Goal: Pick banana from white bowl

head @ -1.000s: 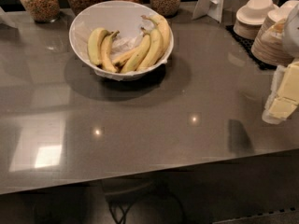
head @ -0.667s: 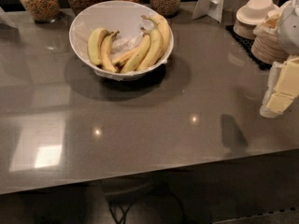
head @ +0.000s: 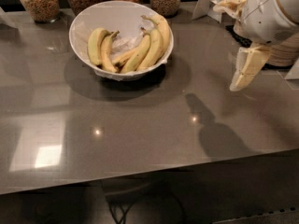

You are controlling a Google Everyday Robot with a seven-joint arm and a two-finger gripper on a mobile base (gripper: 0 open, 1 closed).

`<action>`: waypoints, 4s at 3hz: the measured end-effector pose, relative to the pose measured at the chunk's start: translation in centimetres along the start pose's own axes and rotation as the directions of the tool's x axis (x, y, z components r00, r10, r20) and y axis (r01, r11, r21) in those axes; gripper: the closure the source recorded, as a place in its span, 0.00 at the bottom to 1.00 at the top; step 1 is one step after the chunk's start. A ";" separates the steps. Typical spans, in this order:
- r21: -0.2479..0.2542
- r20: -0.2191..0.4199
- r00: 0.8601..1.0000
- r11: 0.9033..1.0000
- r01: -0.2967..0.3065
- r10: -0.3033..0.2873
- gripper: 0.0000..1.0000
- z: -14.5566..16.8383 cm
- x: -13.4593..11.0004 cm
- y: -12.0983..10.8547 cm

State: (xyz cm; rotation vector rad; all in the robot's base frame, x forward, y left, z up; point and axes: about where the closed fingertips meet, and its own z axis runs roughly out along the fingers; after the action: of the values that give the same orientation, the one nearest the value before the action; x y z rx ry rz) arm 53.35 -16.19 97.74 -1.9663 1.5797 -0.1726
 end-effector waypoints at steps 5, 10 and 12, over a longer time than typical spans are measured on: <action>0.184 0.146 0.785 0.796 0.576 -0.602 0.00 1.3 -8.8 -8.4; 0.175 0.099 0.355 0.368 0.913 -0.930 0.37 8.5 -11.1 -10.0; 0.151 0.094 0.362 0.372 0.916 -0.928 0.59 10.3 -9.8 -10.2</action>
Offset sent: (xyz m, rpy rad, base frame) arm 0.0591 0.1328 0.0692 -0.0347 -0.3511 0.7824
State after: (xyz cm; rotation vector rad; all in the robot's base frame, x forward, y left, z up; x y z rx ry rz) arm 63.92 -2.18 97.35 -2.5065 0.1324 -0.4900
